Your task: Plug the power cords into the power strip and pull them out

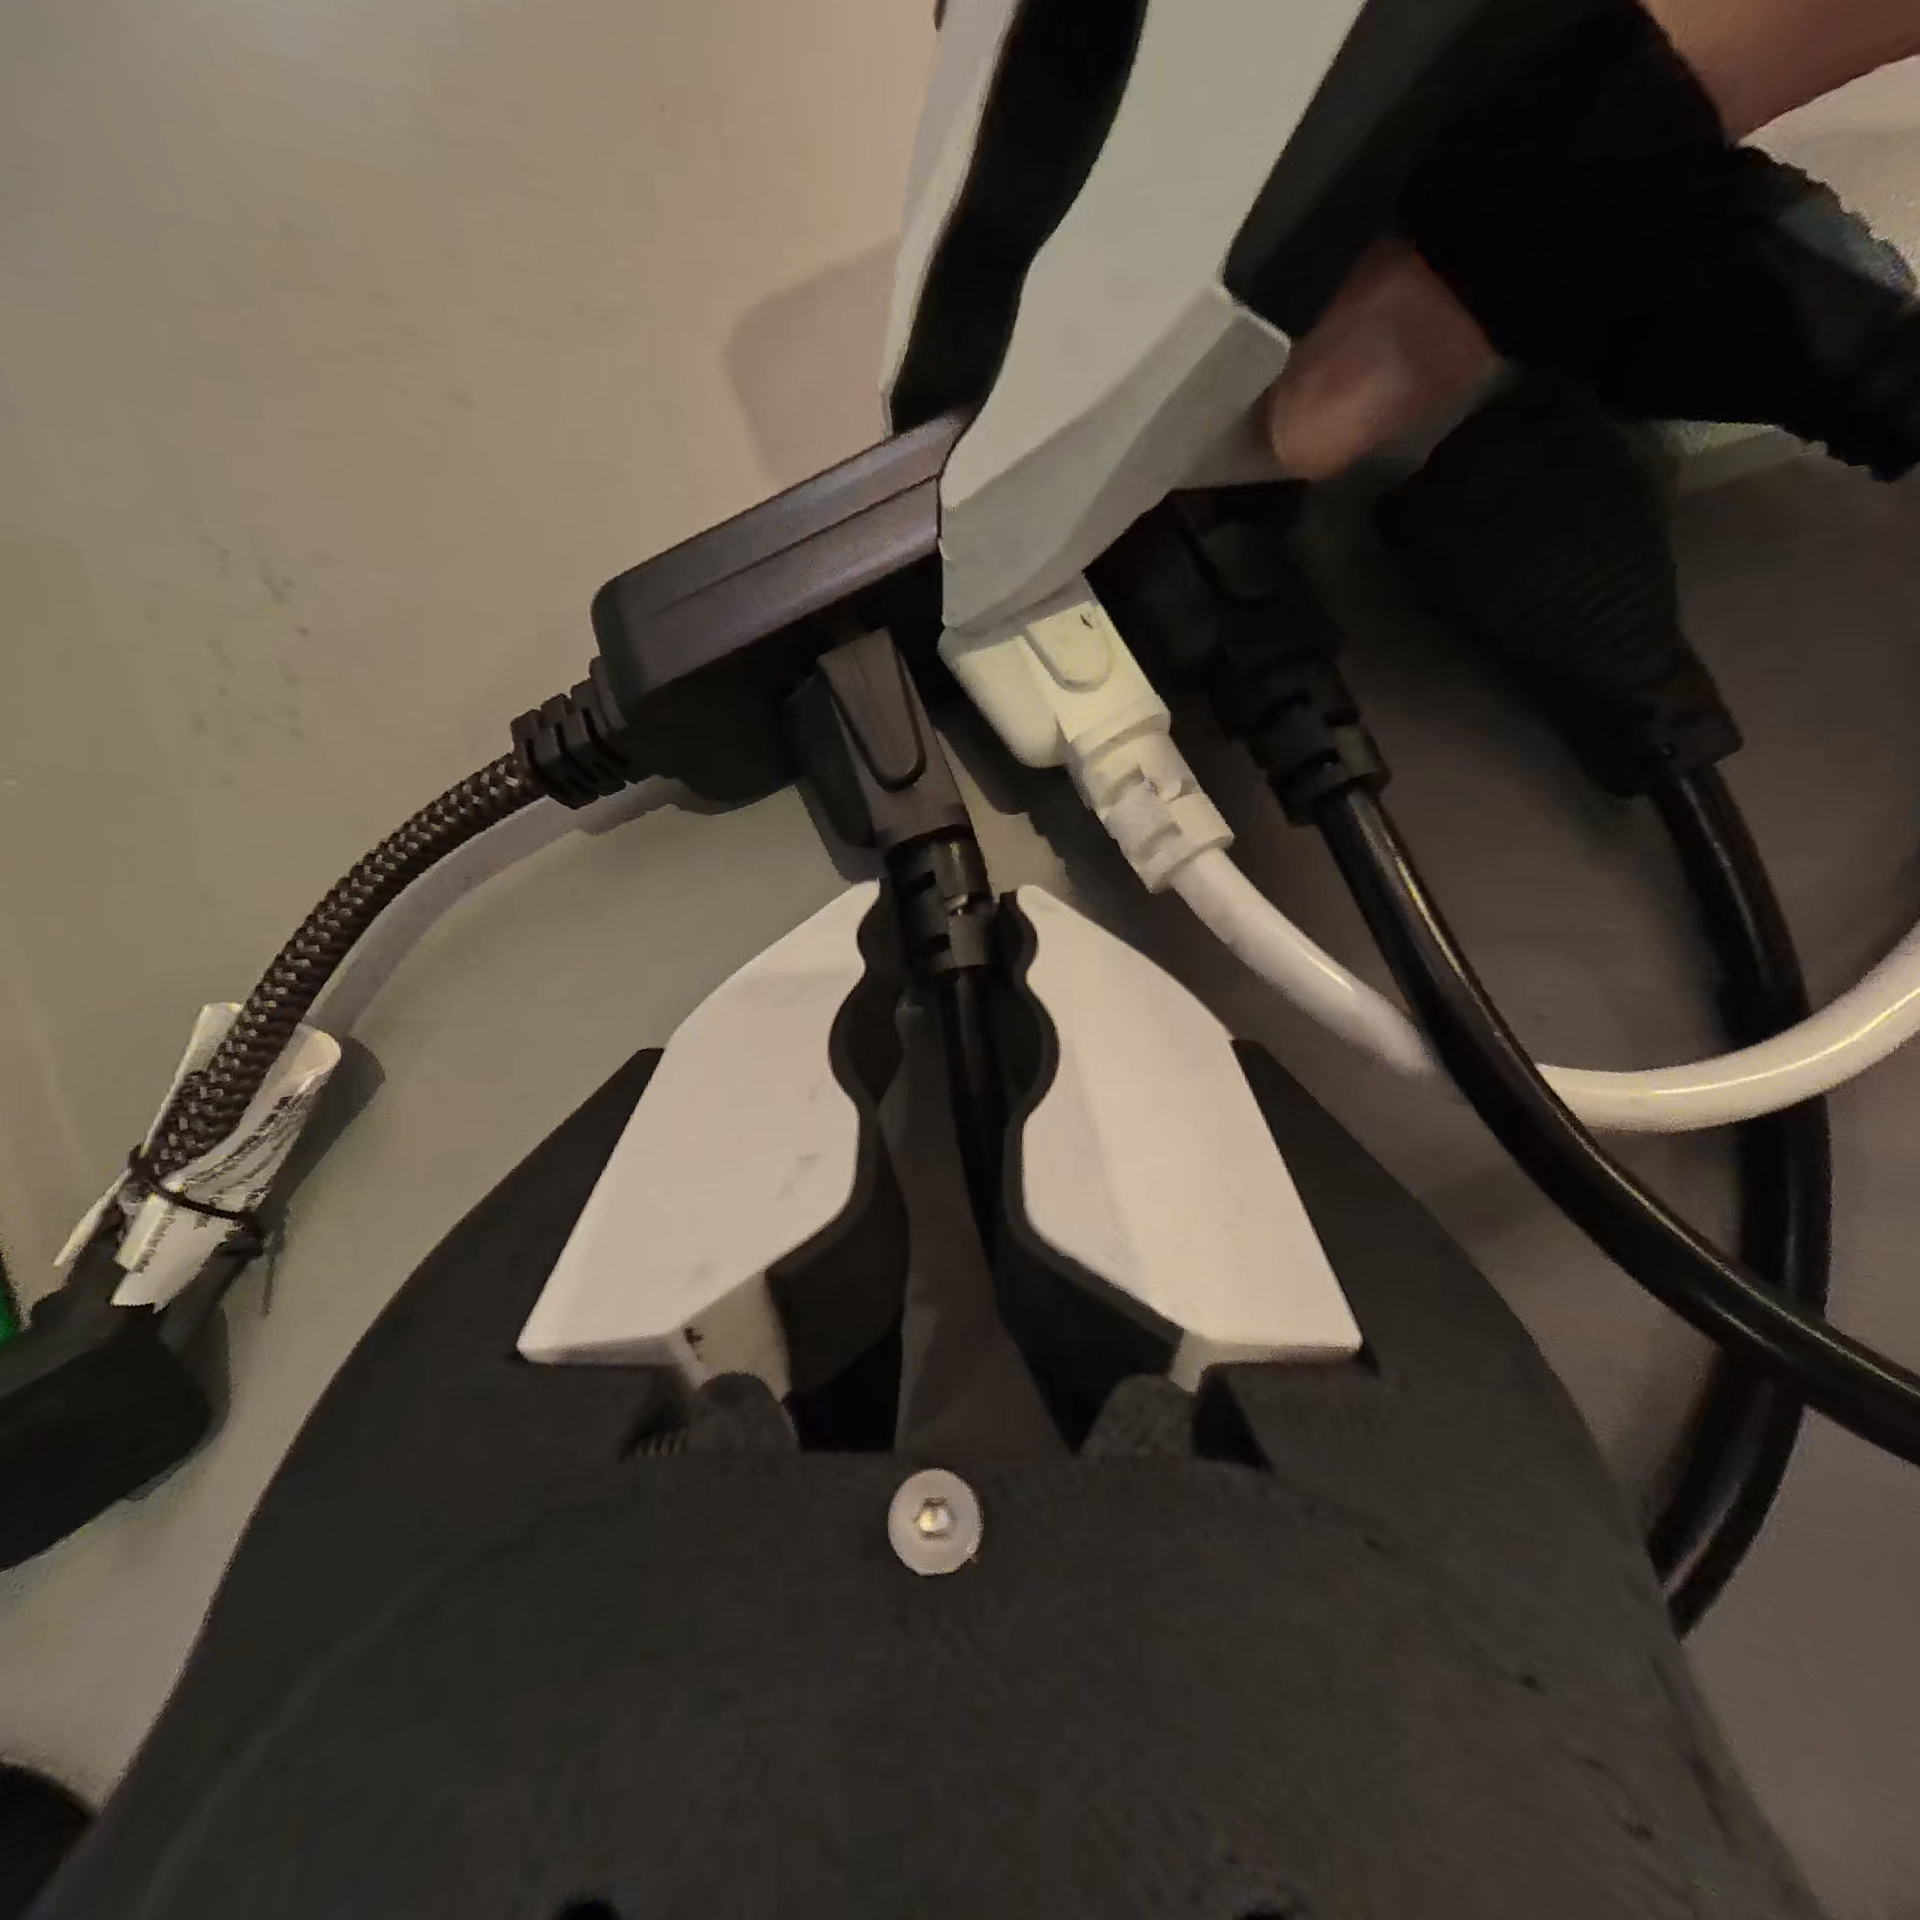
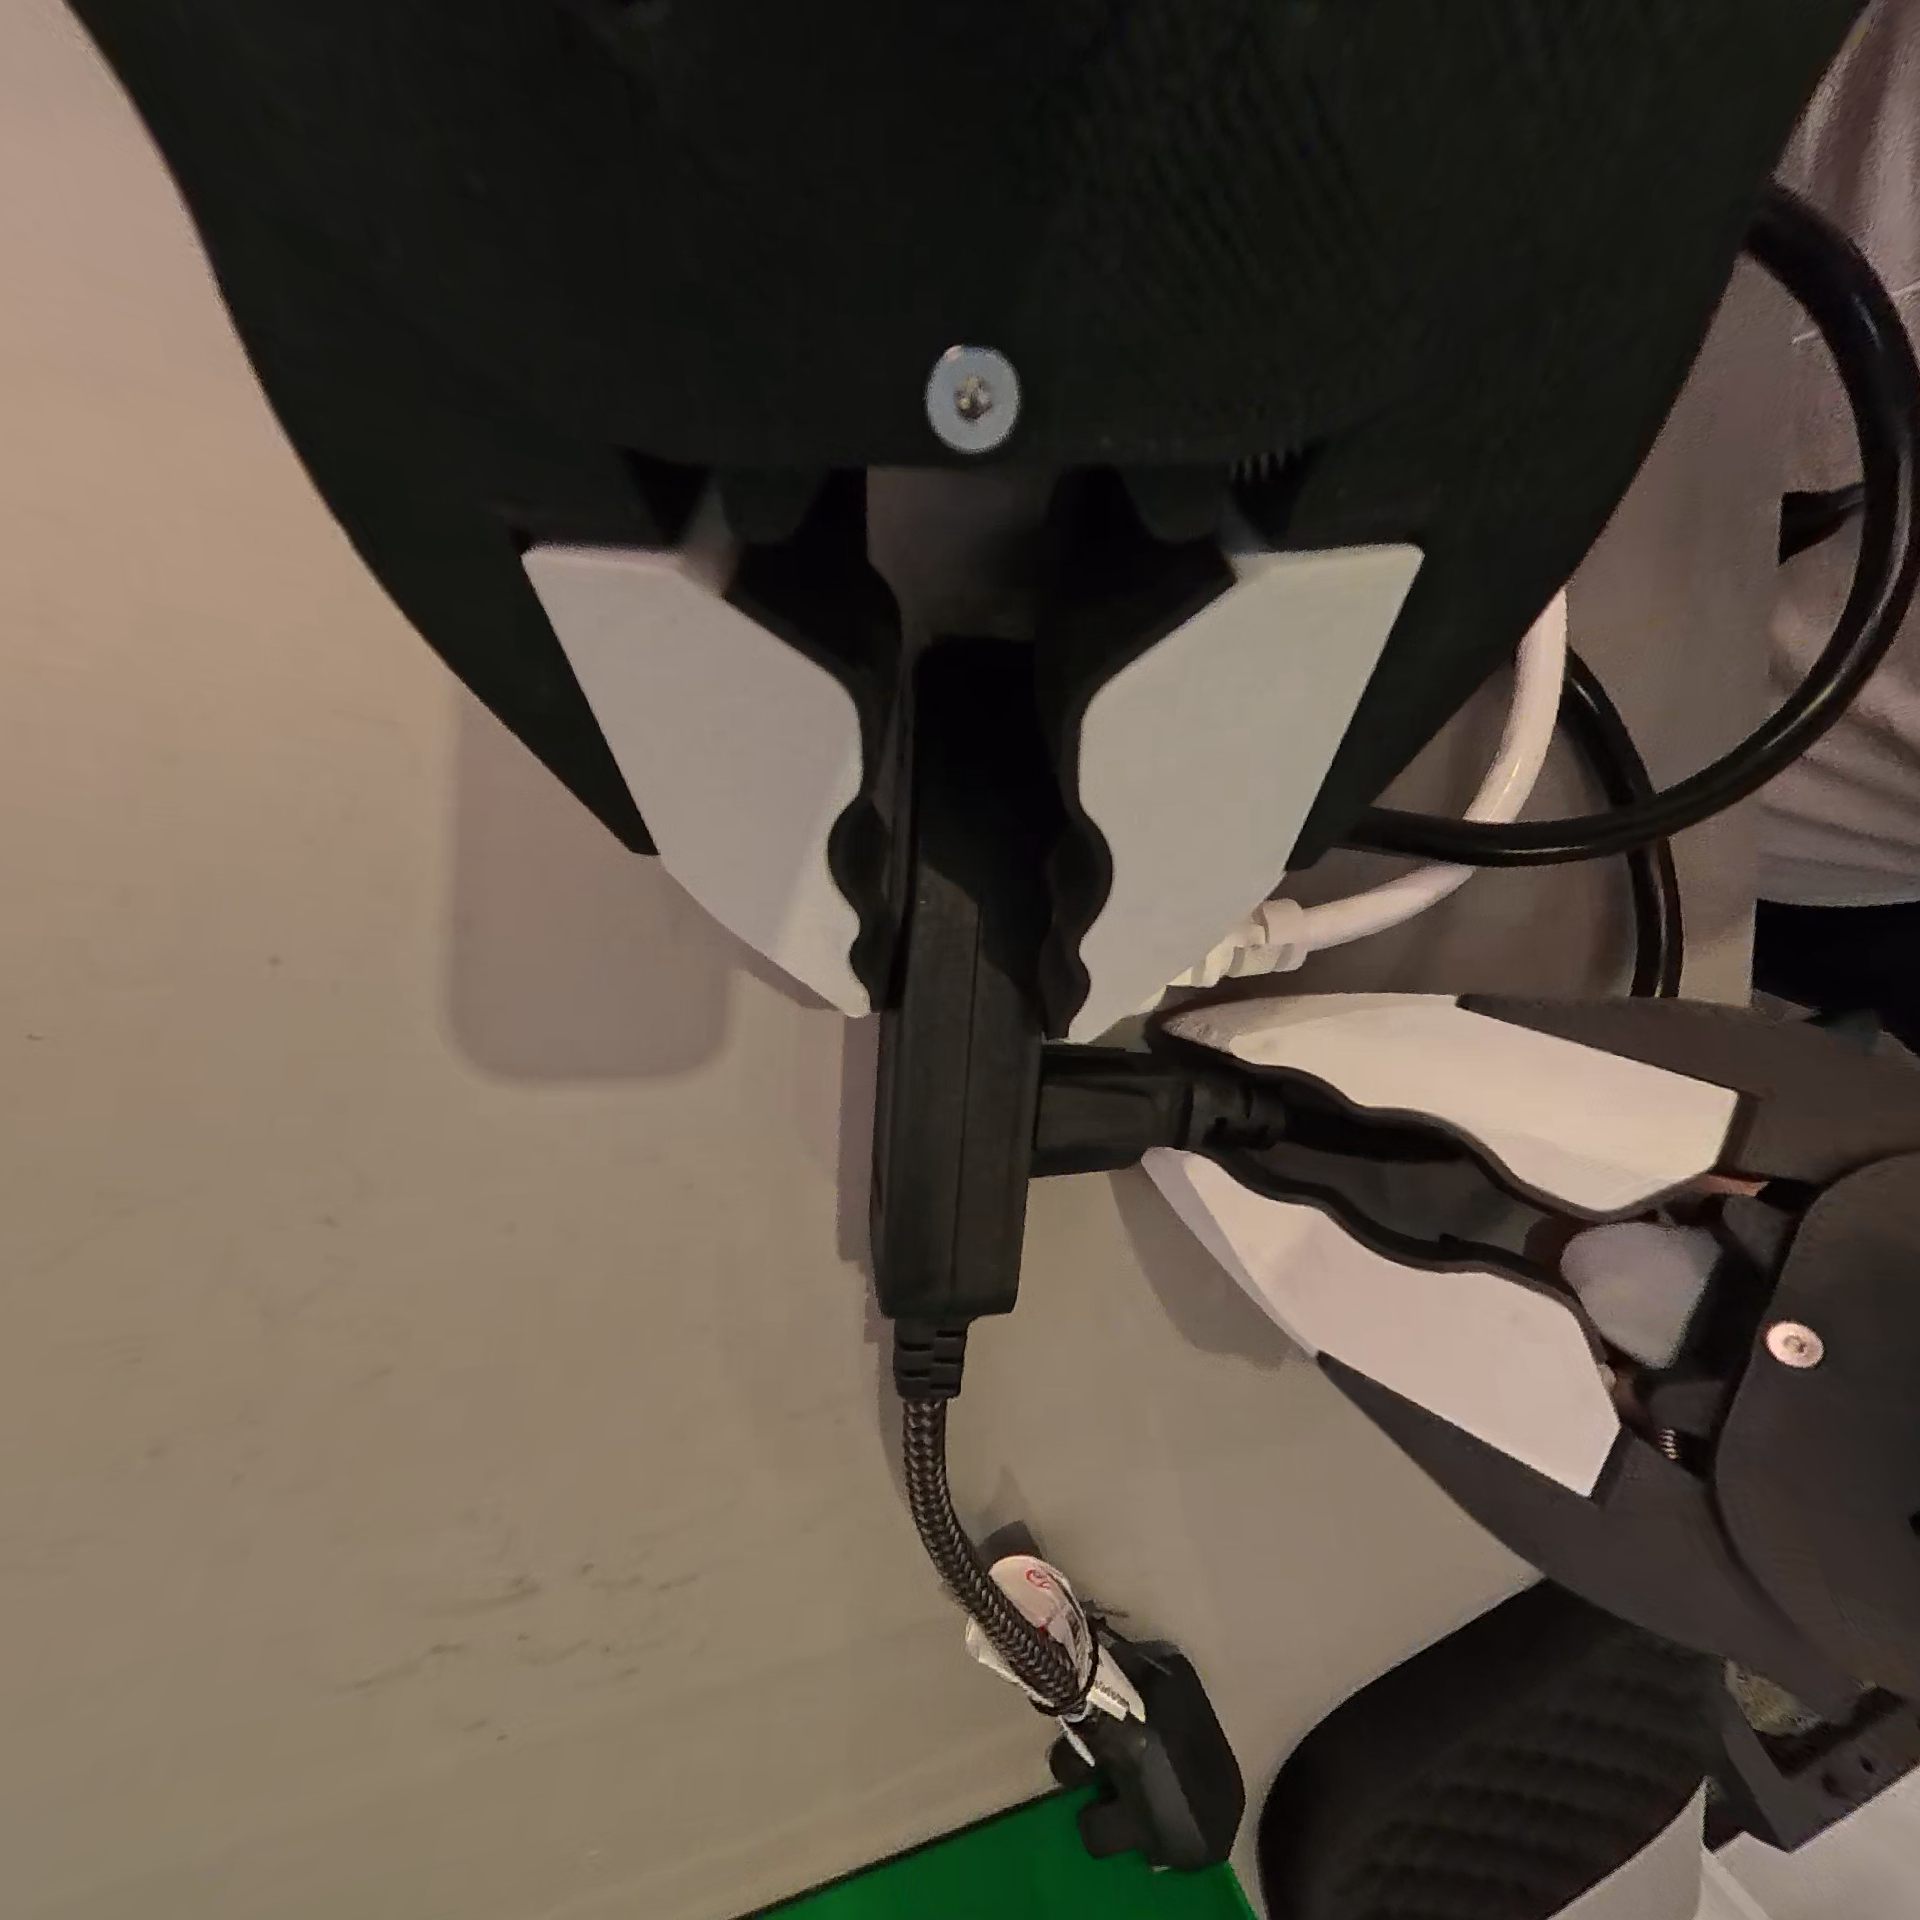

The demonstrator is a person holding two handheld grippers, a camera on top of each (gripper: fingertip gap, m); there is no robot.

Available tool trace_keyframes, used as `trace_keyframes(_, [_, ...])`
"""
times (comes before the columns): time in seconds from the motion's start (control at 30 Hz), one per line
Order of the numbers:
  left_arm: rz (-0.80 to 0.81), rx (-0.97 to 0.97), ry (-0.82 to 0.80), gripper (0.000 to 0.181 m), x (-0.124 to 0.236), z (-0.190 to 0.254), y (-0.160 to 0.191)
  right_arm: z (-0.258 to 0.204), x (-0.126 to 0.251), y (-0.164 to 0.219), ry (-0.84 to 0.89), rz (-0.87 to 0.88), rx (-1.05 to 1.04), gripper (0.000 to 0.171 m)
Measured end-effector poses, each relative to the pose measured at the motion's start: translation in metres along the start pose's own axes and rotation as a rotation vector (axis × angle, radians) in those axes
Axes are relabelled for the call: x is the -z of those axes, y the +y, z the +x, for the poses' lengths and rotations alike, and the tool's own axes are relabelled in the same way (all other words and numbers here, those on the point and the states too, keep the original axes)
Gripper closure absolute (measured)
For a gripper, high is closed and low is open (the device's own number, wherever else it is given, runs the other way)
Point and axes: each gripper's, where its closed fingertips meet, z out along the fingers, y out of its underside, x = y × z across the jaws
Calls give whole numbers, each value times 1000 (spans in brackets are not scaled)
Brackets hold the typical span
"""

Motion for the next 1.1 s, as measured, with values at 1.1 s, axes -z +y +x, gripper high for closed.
trace_keyframes(1.1, [109,-30,-209,146,14,-17,-34,1,-4,-6,96,10,-38,139])
